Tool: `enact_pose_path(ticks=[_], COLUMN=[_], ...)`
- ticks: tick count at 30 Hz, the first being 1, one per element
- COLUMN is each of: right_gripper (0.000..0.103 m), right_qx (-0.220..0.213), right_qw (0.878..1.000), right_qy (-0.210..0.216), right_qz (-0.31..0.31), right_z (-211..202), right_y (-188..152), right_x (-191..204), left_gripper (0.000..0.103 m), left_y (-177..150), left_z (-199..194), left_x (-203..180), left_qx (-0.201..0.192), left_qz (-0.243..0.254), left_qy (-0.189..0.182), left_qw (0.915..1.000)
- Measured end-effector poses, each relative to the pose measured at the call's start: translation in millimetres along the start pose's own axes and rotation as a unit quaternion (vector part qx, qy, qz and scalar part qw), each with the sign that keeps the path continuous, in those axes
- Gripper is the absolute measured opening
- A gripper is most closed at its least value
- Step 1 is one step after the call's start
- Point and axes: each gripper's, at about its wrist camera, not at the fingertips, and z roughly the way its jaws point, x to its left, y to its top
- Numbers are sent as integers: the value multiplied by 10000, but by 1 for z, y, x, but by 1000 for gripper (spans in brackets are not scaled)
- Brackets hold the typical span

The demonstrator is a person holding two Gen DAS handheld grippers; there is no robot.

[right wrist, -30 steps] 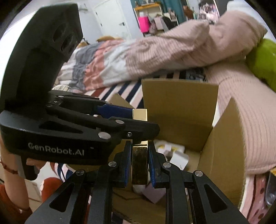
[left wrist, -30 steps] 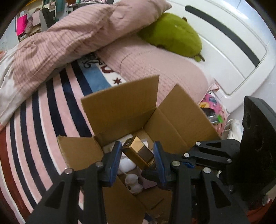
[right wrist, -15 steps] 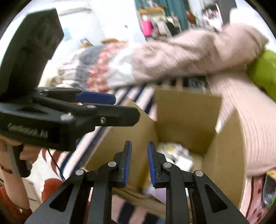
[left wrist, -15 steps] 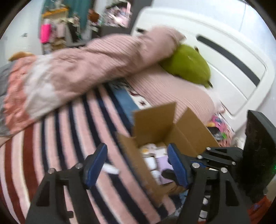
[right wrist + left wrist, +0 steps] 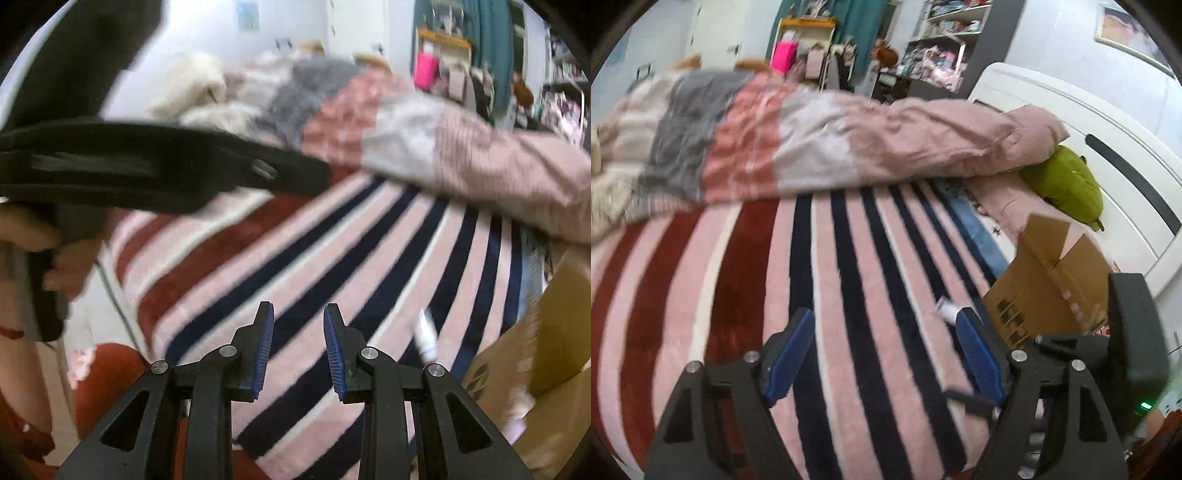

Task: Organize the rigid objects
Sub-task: 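Grasp the white tube with the right gripper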

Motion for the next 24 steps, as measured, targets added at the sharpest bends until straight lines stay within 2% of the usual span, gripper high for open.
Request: enact_pose_path(ticks=[3, 5, 7, 9, 10, 11, 15, 17, 18, 19, 21, 24], right_gripper=[28, 36, 40, 50, 57, 58, 58, 54, 42, 20, 20, 20], right_qx=[352, 476, 492, 535, 616, 686, 768, 777, 781, 823, 730, 507], right_qw=[9973, 9940, 9858, 9741, 9680, 9647, 9628, 9636, 9666, 9701, 9737, 9839], right_qy=[-643, -935, -1570, -2191, -2432, -2540, -2578, -2536, -2402, -2217, -2111, -1681], right_qz=[99, 311, 343, 138, 88, 116, 268, 327, 435, 540, 444, 329], right_z=[34, 46, 59, 73, 81, 87, 96, 97, 97, 98, 95, 81], right_y=[-14, -19, -23, -22, -23, -24, -26, -26, -26, -25, -23, -24], right_x=[-13, -29, -43, -51, -55, -61, -77, -80, -83, -85, -79, -65], left_gripper=[76, 76, 76, 76, 76, 76, 76, 76, 76, 76, 76, 76], left_y=[-14, -21, -27, -29, -30, -31, -30, -30, -30, -30, -31, -29], left_z=[15, 21, 28, 31, 32, 33, 30, 29, 29, 29, 27, 25], left_x=[10, 14, 16, 15, 15, 14, 12, 11, 11, 11, 11, 8], left_qx=[67, 77, 107, 139, 152, 153, 108, 110, 110, 117, 121, 133], left_qz=[-103, -187, -230, -226, -240, -270, -267, -262, -281, -297, -306, -307], left_qy=[-114, -208, -251, -268, -309, -398, -500, -478, -480, -482, -465, -492], left_qw=[9999, 9996, 9994, 9993, 9991, 9987, 9983, 9984, 9984, 9983, 9984, 9982])
